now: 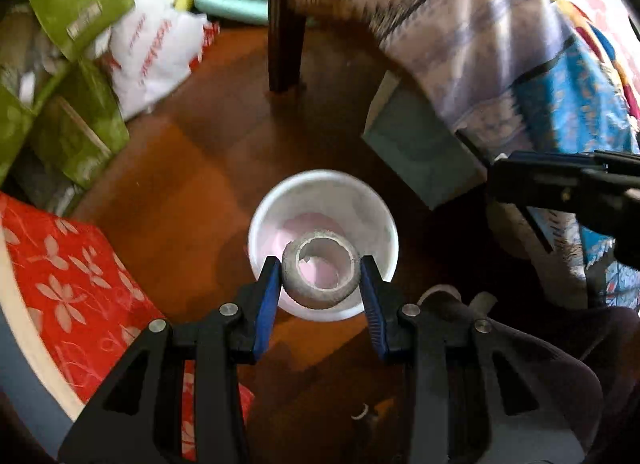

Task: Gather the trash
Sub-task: 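Carry both held items over the white bucket on the floor, then open both tools to drop the gadget and tape roll into the bucket, then move both open tools back up to the items on the bed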

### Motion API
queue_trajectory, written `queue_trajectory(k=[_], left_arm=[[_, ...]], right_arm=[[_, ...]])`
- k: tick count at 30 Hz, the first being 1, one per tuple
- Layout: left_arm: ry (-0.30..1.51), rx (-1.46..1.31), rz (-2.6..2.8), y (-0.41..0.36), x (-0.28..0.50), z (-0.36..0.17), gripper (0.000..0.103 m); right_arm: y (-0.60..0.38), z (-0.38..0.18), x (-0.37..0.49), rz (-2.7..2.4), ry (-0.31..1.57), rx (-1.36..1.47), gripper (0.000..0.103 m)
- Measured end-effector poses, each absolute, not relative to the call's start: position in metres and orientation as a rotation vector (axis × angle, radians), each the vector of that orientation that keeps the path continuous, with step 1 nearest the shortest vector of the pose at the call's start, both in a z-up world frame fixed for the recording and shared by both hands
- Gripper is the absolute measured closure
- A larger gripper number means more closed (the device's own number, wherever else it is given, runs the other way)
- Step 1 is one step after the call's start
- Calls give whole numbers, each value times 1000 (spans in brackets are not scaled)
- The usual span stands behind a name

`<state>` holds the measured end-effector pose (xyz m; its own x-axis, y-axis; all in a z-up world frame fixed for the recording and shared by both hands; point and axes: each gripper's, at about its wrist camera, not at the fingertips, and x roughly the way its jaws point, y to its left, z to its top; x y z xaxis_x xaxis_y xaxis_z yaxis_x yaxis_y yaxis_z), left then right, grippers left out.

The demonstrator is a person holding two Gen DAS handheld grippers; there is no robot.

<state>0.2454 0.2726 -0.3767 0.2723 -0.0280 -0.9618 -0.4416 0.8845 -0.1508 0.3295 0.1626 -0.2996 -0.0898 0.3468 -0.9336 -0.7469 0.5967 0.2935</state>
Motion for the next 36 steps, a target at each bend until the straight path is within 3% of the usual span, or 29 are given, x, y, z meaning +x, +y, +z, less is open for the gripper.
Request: queue_trajectory(k=[8, 13, 22, 36], left_arm=[[1291, -496, 309, 282, 254, -393, 63], [1278, -473, 318, 282, 253, -384, 56], [1209, -459, 324, 277, 242, -347, 56], [1009, -350, 339, 240, 212, -235, 56]], right_arm=[[176, -321, 340, 939, 1470, -353, 79], [177, -323, 339, 940, 1490, -323, 64], [160, -285, 328, 931, 1346, -359, 64], [89, -181, 300, 838, 1026, -247, 64]])
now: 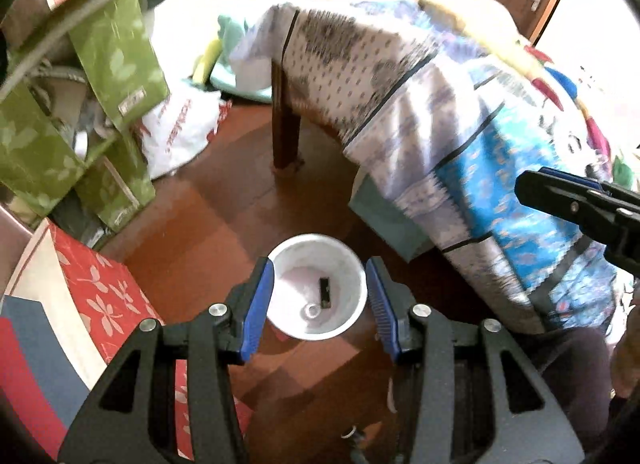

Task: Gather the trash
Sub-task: 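Move both open tools back up to the items on the bed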

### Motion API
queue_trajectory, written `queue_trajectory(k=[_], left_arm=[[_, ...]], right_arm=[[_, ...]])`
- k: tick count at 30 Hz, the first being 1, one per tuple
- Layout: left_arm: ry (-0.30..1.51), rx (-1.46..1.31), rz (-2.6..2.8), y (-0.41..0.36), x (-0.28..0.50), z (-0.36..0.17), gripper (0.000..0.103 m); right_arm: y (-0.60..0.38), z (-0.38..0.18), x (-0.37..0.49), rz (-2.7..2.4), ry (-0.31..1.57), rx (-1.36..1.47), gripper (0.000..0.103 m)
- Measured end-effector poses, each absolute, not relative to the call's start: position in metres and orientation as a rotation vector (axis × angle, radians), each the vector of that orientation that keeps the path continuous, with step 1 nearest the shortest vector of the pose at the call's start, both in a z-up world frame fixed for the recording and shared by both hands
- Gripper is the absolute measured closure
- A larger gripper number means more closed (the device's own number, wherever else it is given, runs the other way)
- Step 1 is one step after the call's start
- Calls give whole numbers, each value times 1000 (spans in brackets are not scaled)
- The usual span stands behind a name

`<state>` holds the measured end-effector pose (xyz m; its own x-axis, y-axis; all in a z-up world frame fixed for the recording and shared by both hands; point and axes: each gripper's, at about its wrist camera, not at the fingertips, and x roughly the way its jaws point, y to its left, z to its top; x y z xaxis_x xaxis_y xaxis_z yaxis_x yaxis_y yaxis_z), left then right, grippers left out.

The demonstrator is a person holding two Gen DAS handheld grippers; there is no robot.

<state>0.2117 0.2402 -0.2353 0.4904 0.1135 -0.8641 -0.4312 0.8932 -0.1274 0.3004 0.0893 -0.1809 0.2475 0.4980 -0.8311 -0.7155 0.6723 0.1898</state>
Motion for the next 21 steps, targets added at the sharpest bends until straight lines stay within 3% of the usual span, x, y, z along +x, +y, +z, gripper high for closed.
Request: queue_trajectory(k=[13, 21], left_arm=[[815, -267, 248, 161, 216, -130, 56], [758, -196, 121, 89, 249, -100, 56]], right_arm=[[-17, -102, 297, 712, 836, -74, 64], [-94, -80, 313, 571, 758, -4, 64]])
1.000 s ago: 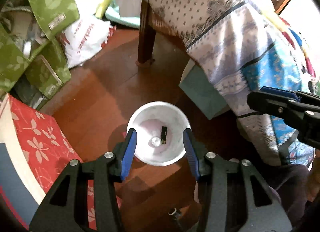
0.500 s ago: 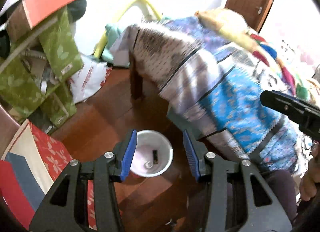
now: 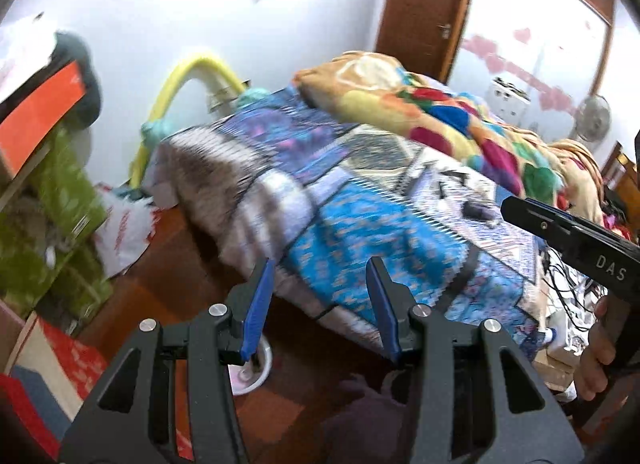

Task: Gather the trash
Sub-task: 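Move both open tools back up to the items on the bed, then grasp the white earphone cable with the right tool while the left tool grasps the purple-black cylinder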

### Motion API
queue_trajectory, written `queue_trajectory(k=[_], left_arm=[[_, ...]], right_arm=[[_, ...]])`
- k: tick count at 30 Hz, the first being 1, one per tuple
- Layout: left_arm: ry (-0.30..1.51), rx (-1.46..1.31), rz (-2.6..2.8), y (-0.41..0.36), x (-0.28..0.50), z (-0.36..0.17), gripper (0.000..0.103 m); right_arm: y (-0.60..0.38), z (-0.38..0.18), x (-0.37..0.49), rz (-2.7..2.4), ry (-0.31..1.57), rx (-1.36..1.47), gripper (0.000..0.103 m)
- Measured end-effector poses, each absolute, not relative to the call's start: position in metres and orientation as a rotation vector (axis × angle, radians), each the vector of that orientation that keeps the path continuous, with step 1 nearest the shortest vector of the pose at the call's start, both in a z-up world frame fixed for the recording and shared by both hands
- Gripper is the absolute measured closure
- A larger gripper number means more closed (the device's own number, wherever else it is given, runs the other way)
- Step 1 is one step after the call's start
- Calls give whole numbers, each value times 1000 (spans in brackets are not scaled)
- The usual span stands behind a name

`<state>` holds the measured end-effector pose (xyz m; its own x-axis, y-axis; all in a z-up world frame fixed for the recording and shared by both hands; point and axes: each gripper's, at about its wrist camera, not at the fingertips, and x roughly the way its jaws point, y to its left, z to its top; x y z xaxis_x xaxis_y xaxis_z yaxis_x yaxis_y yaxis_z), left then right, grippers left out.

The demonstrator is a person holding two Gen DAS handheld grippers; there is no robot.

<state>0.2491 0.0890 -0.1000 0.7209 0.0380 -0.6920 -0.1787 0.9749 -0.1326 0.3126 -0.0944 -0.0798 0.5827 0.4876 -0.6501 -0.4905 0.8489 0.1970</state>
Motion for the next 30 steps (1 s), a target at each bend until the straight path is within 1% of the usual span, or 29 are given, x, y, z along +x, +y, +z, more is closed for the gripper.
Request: queue_trajectory(k=[6, 12, 14, 16, 18, 30], left_arm=[[760, -145, 10, 36, 285, -96, 56], [779, -125, -88, -7, 324, -104, 56], [790, -130, -115, -19, 338, -108, 56], [804, -129, -141, -32, 351, -114, 56], [817, -123, -161, -43, 365, -121, 56], [926, -102, -252, -88, 449, -173, 56]], right_arm=[[-147, -74, 324, 452, 718, 4, 63], [-200, -77, 338, 340, 693, -3, 63], [-215, -83, 344, 306, 699, -23, 63], [-227, -90, 351, 279, 708, -42, 58], [-239, -99, 359, 259, 722, -59, 56], [-270, -150, 419, 269, 836, -62, 55]])
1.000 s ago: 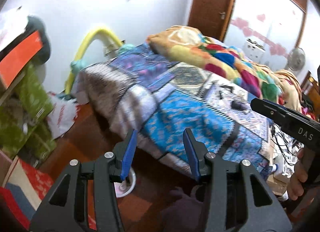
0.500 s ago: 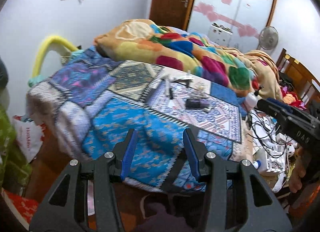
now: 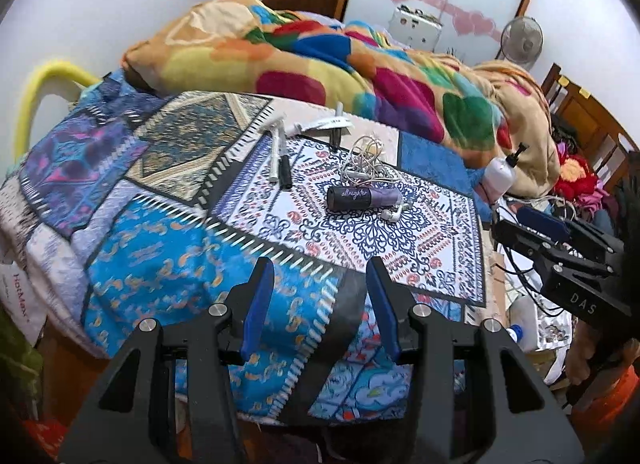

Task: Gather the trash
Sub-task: 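Grasp the white earphone cable with the right tool while the left tool grasps the purple-black cylinder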

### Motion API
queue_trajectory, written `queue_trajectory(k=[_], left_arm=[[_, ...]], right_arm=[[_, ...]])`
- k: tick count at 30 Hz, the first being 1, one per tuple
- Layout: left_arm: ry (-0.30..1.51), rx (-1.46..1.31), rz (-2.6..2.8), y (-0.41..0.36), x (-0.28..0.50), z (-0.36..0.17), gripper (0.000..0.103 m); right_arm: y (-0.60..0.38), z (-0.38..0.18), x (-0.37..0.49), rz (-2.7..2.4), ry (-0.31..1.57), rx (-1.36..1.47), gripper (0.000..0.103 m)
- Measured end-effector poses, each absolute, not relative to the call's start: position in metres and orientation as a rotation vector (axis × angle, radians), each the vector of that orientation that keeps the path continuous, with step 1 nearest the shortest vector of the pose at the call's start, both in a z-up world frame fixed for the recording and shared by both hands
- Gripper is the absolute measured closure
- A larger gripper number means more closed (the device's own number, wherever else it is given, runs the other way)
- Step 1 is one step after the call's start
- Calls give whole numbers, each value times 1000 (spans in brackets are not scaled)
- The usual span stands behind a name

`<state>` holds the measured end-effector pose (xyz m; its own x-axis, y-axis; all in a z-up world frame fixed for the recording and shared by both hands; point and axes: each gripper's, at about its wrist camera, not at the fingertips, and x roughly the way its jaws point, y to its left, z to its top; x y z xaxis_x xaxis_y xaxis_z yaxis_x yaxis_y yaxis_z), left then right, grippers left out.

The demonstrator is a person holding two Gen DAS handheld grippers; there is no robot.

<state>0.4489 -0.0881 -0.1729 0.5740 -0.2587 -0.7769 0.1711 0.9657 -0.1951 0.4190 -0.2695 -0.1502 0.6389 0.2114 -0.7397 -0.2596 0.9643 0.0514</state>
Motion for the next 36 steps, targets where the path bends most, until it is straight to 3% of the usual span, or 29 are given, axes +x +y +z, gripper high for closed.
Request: queue_trajectory(k=[9, 15, 18, 24, 26, 27, 28, 36], left_arm=[[955, -97, -314, -104, 501, -205, 56], [934, -107, -404, -111, 527, -218, 56], [917, -78, -423, -120, 539, -220, 56], [885, -35, -488, -134, 555, -222, 47], [887, -17, -529, -140, 560, -225, 47], [896, -12, -541, -143, 564, -228, 47], [907, -12, -544, -145, 568, -231, 47], [948, -25, -582, -149, 564, -240, 47]], right_arm=[[-272, -177, 487, 362, 932, 76, 55], [-249, -189, 533, 374, 925, 12, 55], [-245, -198, 552, 406, 946, 34, 51], [-243, -226, 587, 464, 1068, 90, 51], [-248, -226, 589, 484, 1073, 124, 56], [-250, -225, 589, 500, 1076, 133, 71], [-252, -225, 590, 519, 1091, 142, 78], [-280, -195, 559, 484, 995, 143, 81]])
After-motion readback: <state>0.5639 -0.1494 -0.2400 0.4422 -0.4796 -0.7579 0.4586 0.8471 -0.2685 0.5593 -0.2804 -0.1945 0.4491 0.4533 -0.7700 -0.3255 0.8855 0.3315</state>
